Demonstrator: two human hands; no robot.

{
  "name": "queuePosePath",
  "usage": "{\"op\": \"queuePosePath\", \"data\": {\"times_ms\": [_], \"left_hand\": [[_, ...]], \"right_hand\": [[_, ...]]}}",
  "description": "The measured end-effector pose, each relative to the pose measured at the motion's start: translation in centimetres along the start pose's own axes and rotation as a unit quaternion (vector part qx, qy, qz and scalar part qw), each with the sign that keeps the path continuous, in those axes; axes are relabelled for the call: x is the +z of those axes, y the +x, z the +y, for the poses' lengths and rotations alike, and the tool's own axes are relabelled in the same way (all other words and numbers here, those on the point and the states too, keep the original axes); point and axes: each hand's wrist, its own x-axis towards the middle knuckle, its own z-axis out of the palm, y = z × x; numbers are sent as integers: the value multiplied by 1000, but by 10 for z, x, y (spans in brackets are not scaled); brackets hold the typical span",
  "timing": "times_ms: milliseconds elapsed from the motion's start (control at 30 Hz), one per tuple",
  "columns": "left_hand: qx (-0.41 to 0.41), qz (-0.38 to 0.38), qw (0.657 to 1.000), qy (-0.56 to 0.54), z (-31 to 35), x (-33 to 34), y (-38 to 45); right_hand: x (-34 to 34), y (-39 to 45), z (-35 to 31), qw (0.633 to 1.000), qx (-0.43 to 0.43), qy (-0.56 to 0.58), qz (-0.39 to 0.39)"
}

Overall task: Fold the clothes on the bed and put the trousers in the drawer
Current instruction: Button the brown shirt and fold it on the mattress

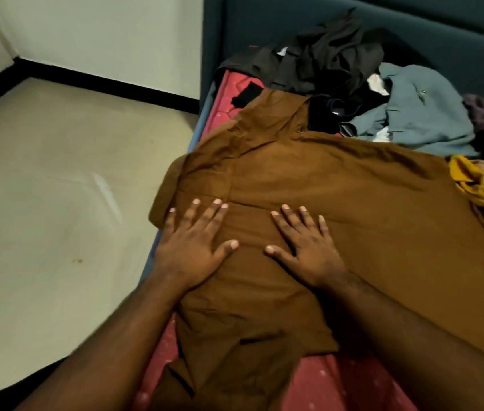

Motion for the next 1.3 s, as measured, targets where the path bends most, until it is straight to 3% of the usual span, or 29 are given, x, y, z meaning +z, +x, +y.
{"op": "queuePosePath", "data": {"times_ms": [67, 167, 233, 333, 367, 467, 533, 600, 700, 767, 800, 900, 1000, 1133, 1233, 1300], "left_hand": [[-18, -16, 999, 44, 0, 2, -2], [-37, 1, 997, 62, 42, -11, 11], [33, -2, 999, 33, 99, -12, 31], [100, -37, 994, 11, 163, 11, 51], [97, -47, 994, 24, 171, 21, 56], [94, -37, 993, 56, 163, 36, 58], [89, -28, 994, 54, 161, 39, 58], [75, -27, 995, 61, 167, 38, 60], [63, -61, 994, 67, 185, 35, 45], [105, -71, 988, 87, 185, 36, 13], [124, -74, 985, 98, 176, 36, -7], [88, -77, 988, 104, 113, 29, -77], [-20, -122, 987, 105, 56, 6, -132], [-62, -146, 982, 103, 54, -11, -148], [-3, -87, 994, 70, 85, -15, -150], [30, -99, 993, 57, 104, -13, -155]], "right_hand": [[-10, -21, 72, 996, 90, 5, -10], [-27, -53, 161, 961, 273, 9, -30], [-27, -50, 161, 965, 261, 15, -31], [-10, -39, 125, 994, 107, 22, -18], [-9, -44, 138, 995, 96, 19, -15], [-10, -100, 238, 975, 223, -1, 17], [-17, -151, 304, 938, 345, 27, 13], [-27, -168, 317, 915, 401, 38, -19], [-22, -135, 243, 964, 265, 11, 16], [-8, -126, 179, 994, 110, 25, -11], [-1, -132, 163, 996, 74, 17, -37], [-10, -160, 192, 982, 157, 44, -98], [-30, -204, 250, 930, 300, 62, -201], [-53, -251, 282, 887, 402, 38, -224], [-66, -240, 250, 925, 329, -102, -160], [-57, -224, 210, 962, 230, -69, -127]]}}
